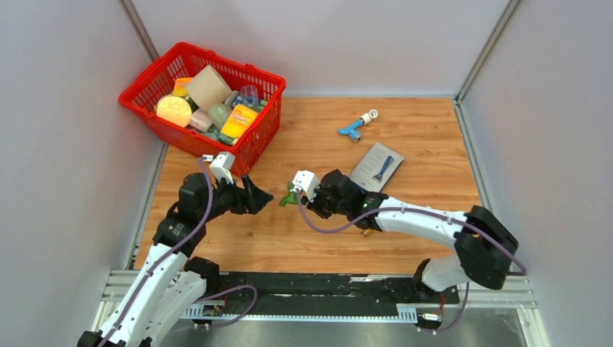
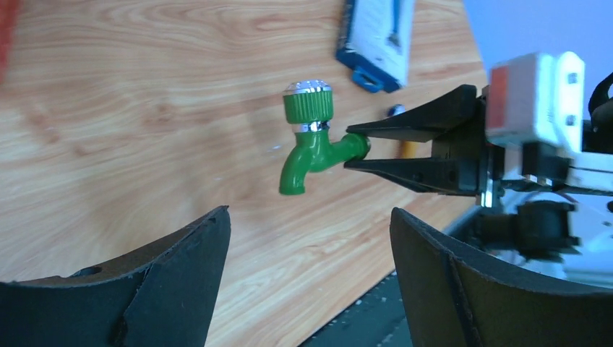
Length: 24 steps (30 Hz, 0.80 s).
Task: Install the water faucets
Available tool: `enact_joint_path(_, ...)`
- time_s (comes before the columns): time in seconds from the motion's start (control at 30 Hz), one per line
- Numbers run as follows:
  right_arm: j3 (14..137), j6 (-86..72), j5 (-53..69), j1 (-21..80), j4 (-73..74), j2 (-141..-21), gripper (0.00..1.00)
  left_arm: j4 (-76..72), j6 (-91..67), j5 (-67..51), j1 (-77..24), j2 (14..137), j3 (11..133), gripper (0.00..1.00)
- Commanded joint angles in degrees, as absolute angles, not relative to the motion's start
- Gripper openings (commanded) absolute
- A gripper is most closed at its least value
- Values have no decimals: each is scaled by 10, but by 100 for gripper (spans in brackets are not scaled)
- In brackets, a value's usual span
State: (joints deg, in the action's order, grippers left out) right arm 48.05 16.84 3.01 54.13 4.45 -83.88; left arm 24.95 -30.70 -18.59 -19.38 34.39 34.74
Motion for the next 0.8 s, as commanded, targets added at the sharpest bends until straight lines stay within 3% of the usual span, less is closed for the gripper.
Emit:
enact_joint_path(0.0, 475, 153, 1, 576, -13, -758, 0, 168, -352, -304, -195, 360, 381, 88)
enact_joint_path(0.47, 463, 165, -104, 659, -96, -688, 0, 58, -430, -423, -200, 443, 376, 79)
enact_joint_path(0.77, 459, 173, -113, 673, -118, -675, 0, 12, -455, -438, -219, 452, 353, 72)
